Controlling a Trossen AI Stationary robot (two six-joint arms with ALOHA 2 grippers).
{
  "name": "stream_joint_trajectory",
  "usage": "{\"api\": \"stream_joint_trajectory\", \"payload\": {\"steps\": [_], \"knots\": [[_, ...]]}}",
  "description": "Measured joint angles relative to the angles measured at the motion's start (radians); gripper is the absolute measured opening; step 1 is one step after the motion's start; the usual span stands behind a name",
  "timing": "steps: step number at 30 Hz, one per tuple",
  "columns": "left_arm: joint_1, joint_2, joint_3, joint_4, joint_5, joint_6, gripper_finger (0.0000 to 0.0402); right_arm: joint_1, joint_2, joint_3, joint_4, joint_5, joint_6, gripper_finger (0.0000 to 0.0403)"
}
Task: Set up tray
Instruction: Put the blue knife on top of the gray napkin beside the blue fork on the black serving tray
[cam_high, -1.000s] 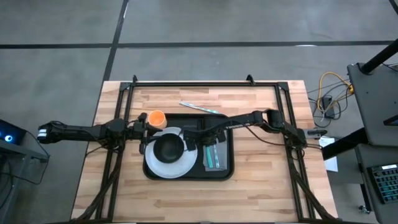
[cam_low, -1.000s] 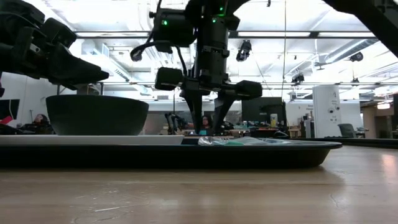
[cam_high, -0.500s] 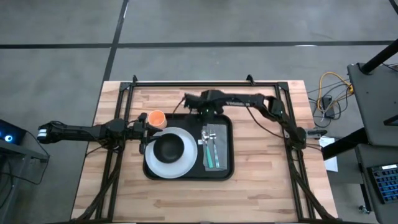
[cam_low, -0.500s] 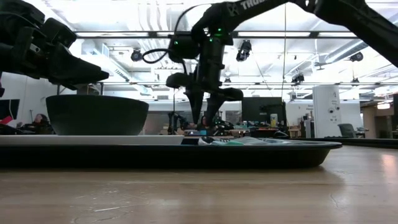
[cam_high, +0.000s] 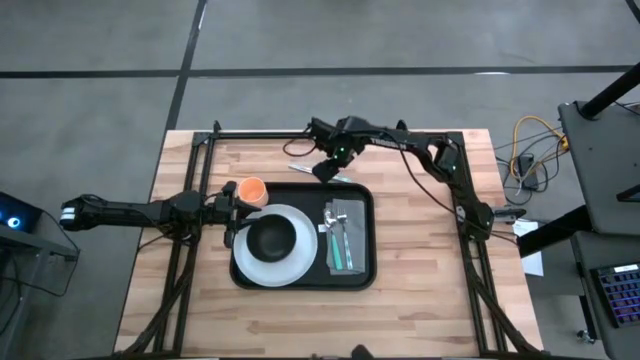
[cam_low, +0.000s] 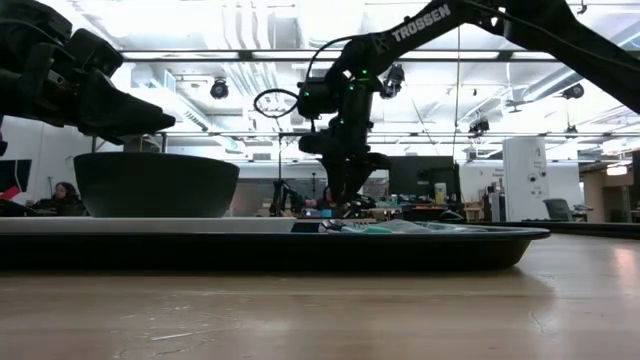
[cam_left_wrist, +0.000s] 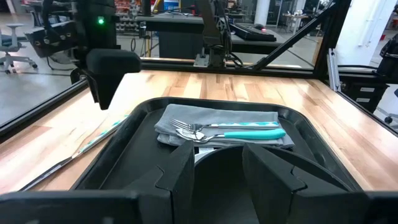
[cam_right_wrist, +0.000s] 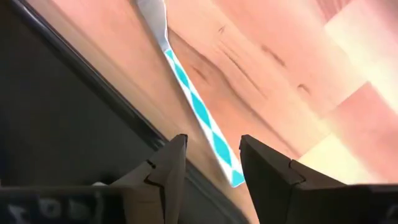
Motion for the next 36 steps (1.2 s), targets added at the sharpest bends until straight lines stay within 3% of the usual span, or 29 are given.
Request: {"api": "stream_joint_trajectory", "payload": {"steps": [9, 28, 36], "knots": [[0.000, 0.000, 0.001, 0.000, 0.000, 0.000, 0.0118, -0.017, 0.028, -0.001, 0.018, -0.020, -0.130, 0.0142], [0.000, 0.000, 0.000, 0.000, 0.000, 0.000, 0.0118, -0.010, 0.088, 0.006, 0.043, -0.063, -0.163, 0.0139], [0.000, 0.000, 0.000, 0.000, 0.000, 0.000, 0.0118, -0.021, 0.088, 0.007, 0.019, -0.141, -0.192, 0.0138]]}}
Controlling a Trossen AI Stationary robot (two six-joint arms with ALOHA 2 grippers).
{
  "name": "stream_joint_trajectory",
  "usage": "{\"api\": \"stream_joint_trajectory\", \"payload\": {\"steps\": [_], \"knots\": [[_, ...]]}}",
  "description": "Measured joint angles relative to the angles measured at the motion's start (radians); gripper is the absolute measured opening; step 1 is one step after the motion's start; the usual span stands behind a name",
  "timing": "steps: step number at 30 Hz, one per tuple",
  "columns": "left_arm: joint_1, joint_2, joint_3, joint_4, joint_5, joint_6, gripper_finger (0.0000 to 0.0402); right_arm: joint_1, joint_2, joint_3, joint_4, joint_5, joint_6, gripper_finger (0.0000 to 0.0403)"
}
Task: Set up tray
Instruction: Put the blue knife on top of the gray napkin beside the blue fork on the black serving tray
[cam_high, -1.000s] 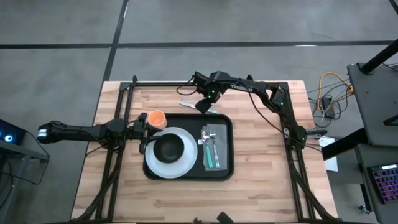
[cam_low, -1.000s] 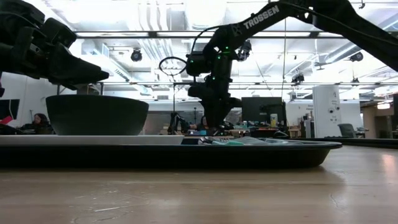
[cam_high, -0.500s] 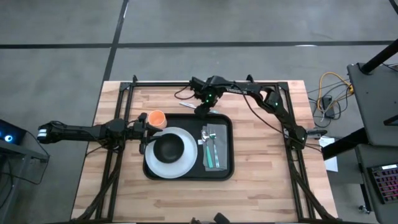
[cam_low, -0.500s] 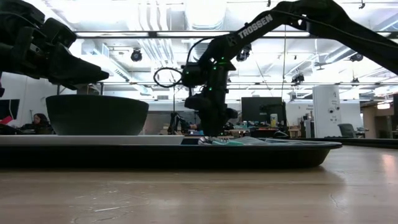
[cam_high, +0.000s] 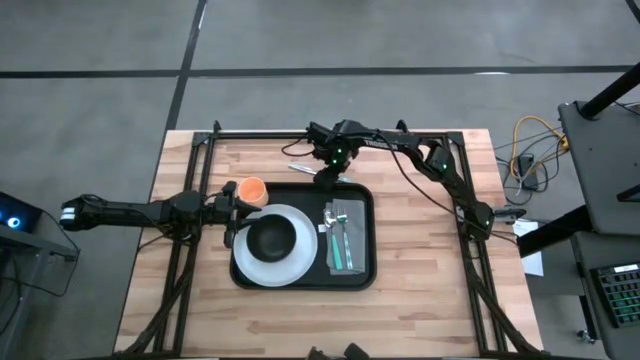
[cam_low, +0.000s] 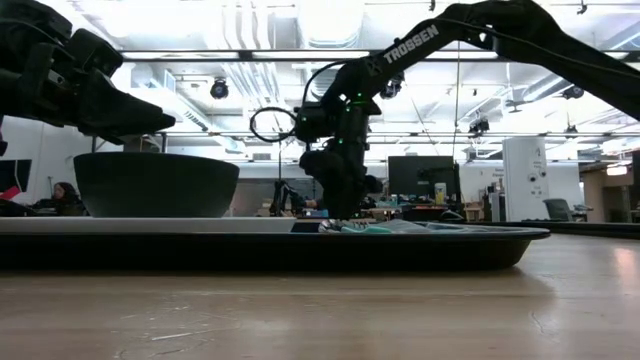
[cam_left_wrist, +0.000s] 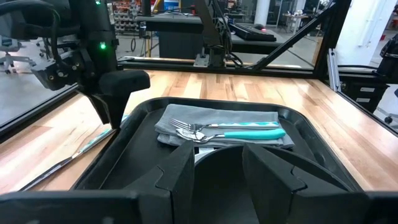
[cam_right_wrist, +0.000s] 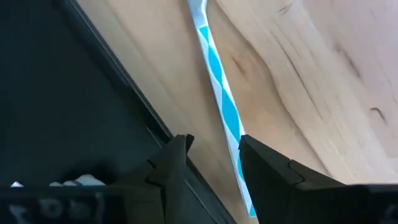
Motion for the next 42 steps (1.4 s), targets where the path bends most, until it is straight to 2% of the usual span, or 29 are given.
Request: {"api": "stream_joint_trajectory", "payload": {"steps": [5, 28, 32, 36, 39, 42], "knots": [[0.000, 0.000, 0.000, 0.000, 0.000, 0.000, 0.0118, -0.007, 0.001, 0.010, -0.023, -0.042, -0.003, 0.0140], [0.000, 0.000, 0.000, 0.000, 0.000, 0.000, 0.0118, -0.039, 0.005, 0.138, -0.082, -0.046, -0.007, 0.0146], [0.000, 0.000, 0.000, 0.000, 0.000, 0.000, 0.0118, -0.042, 0.068, 0.202, -0.150, -0.054, -0.014, 0.0146], [0.000, 0.000, 0.000, 0.000, 0.000, 0.000, 0.0118, -0.042, 0.168, 0.363, -0.269, -0.062, -0.053, 0.0148], [0.000, 0.000, 0.000, 0.000, 0.000, 0.000, 0.0118, -0.042, 0.172, 0.342, -0.247, -0.069, -0.055, 0.0148], [0.000, 0.000, 0.000, 0.000, 0.000, 0.000, 0.0118, -0.038, 0.173, 0.347, -0.280, -0.031, -0.055, 0.0148]]}}
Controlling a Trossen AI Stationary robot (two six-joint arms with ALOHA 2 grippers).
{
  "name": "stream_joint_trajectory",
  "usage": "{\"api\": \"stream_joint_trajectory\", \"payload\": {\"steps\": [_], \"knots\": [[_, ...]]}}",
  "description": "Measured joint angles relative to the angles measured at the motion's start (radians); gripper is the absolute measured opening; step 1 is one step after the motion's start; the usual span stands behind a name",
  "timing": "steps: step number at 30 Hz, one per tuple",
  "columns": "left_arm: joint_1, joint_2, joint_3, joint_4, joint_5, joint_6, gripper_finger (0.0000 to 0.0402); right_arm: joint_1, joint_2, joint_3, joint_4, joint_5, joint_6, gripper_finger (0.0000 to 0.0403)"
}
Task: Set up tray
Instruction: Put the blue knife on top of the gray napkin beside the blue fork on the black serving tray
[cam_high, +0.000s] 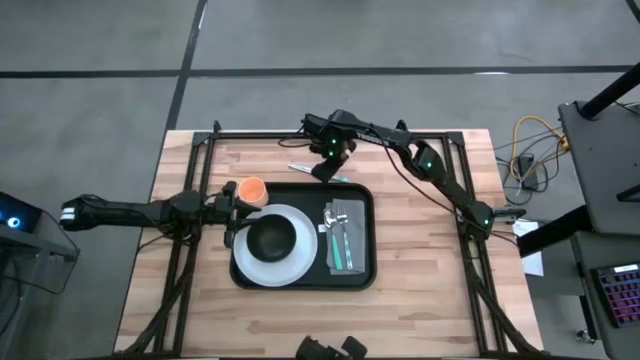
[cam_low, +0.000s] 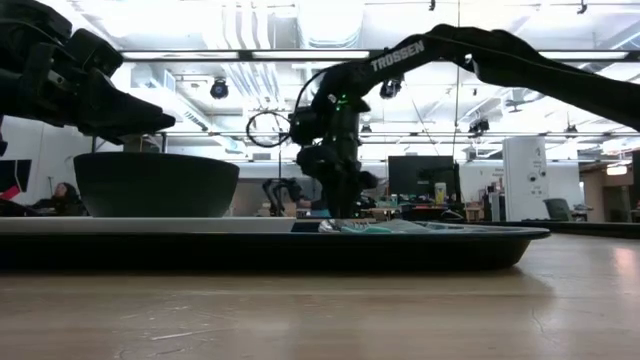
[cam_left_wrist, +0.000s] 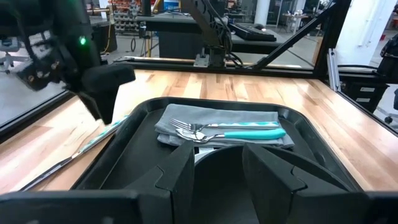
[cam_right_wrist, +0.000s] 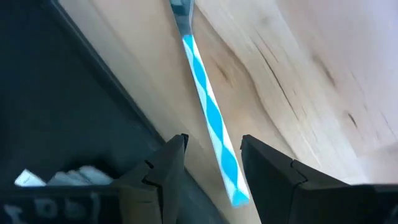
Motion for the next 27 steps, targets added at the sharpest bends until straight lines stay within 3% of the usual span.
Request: {"api": "stream_joint_trajectory", "payload": {"steps": [27], "knots": [[0.000, 0.000, 0.000, 0.000, 0.000, 0.000, 0.0118, 0.030, 0.005, 0.004, -0.035, 0.037, -0.162, 0.0148]]}}
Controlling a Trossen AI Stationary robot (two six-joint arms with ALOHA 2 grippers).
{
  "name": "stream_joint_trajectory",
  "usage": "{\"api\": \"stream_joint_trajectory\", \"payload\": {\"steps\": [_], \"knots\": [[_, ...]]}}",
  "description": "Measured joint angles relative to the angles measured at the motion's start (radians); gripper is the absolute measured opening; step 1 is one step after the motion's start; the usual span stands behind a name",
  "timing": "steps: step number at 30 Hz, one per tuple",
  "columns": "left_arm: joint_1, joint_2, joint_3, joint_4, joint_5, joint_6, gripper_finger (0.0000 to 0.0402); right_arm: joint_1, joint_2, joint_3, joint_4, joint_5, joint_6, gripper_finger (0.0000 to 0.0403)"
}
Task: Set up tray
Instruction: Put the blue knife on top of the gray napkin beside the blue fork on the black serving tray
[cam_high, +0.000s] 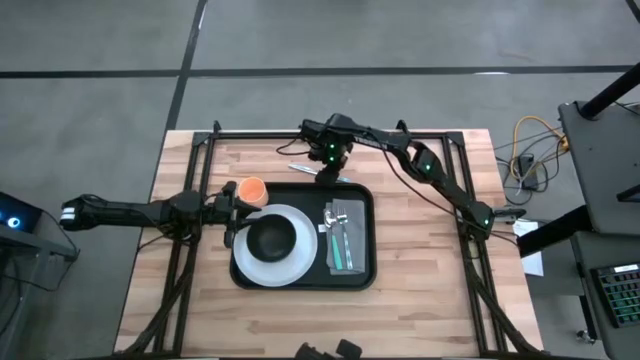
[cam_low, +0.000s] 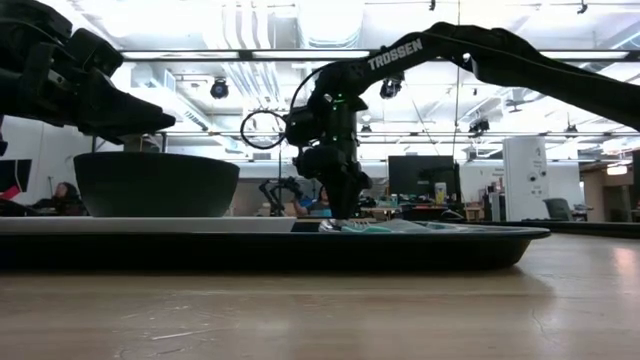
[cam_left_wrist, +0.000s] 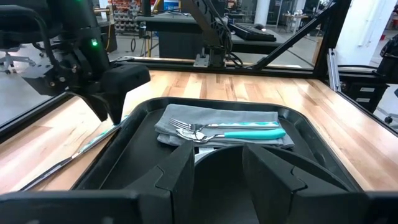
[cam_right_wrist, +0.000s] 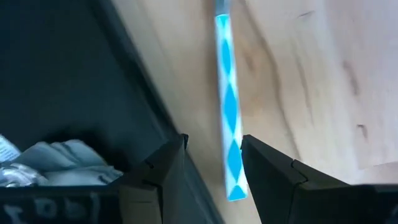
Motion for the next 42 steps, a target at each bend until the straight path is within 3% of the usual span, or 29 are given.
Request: {"api": "stream_joint_trajectory", "payload": {"steps": [12, 26, 34, 42], "knots": [[0.000, 0.000, 0.000, 0.000, 0.000, 0.000, 0.0118, -0.002, 0.002, 0.006, -0.029, -0.021, 0.004, 0.0148], [0.000, 0.000, 0.000, 0.000, 0.000, 0.000, 0.0118, -0.007, -0.001, 0.017, -0.021, -0.021, -0.146, 0.0148], [0.000, 0.000, 0.000, 0.000, 0.000, 0.000, 0.0118, -0.038, -0.002, 0.017, -0.143, 0.006, -0.224, 0.0148], [0.000, 0.000, 0.000, 0.000, 0.000, 0.000, 0.0118, -0.043, -0.002, 0.014, -0.140, 0.006, -0.345, 0.0148]]}}
